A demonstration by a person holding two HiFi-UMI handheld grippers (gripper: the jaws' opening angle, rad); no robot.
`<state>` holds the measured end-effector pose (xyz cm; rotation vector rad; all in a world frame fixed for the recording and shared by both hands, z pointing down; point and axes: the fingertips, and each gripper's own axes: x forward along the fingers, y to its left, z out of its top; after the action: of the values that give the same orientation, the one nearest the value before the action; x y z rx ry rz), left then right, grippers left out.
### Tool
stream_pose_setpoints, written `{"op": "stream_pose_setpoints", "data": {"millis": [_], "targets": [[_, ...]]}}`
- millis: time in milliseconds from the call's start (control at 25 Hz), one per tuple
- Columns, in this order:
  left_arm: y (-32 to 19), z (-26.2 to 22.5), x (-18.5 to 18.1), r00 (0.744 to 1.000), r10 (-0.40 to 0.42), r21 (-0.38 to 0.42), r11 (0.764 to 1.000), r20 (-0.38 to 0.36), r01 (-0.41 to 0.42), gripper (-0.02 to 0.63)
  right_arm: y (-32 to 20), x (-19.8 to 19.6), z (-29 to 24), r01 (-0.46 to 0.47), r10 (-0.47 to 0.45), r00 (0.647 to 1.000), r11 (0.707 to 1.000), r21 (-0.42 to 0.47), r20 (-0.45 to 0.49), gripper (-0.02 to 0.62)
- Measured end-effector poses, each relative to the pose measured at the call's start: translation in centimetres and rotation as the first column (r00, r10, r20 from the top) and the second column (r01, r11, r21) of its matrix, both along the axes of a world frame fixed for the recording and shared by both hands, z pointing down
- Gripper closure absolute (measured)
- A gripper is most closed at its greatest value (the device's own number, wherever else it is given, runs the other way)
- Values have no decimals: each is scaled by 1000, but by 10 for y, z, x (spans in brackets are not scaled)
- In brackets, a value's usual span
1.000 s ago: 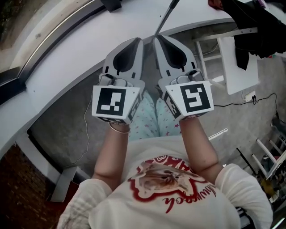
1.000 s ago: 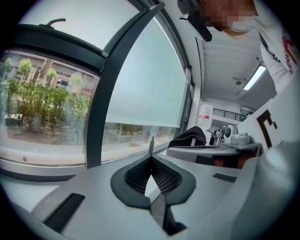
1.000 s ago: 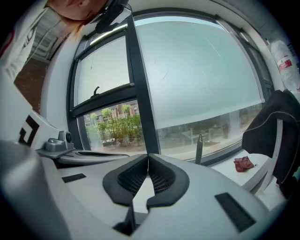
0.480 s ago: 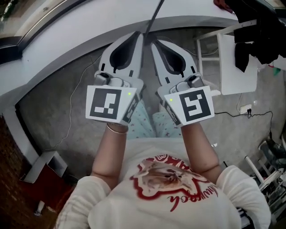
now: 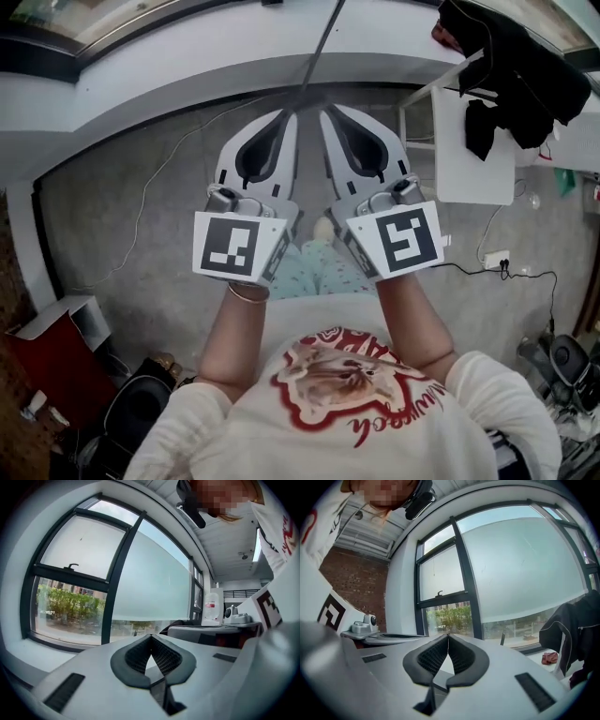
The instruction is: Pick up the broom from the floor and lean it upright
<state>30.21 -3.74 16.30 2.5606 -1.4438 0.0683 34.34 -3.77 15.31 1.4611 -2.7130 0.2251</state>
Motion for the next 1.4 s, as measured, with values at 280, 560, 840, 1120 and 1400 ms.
{"op": "stream_pose_setpoints", "data": {"millis": [280, 560, 840, 1120, 1400], "targets": [[76, 15, -24, 1000, -15, -5, 1000, -15, 15, 589, 76, -32, 14, 26, -26, 999, 1000, -3, 37, 571], [180, 17, -59, 999, 42, -29, 999, 30, -41, 589, 181, -56, 7, -76, 76, 997, 997, 16, 8, 571], [247, -31, -56, 996, 85, 21, 996, 20, -85, 589, 242, -58, -57, -62, 62, 998, 993, 101, 7, 571], [261, -85, -39, 995, 95, 95, 991, 1, -95, 589, 256, -51, -113, -2, -3, 1000, 983, 185, 25, 571], [268, -106, -33, 997, 73, 141, 987, -6, -72, 589, 268, -46, -126, 41, -44, 999, 978, 203, 14, 571]]}}
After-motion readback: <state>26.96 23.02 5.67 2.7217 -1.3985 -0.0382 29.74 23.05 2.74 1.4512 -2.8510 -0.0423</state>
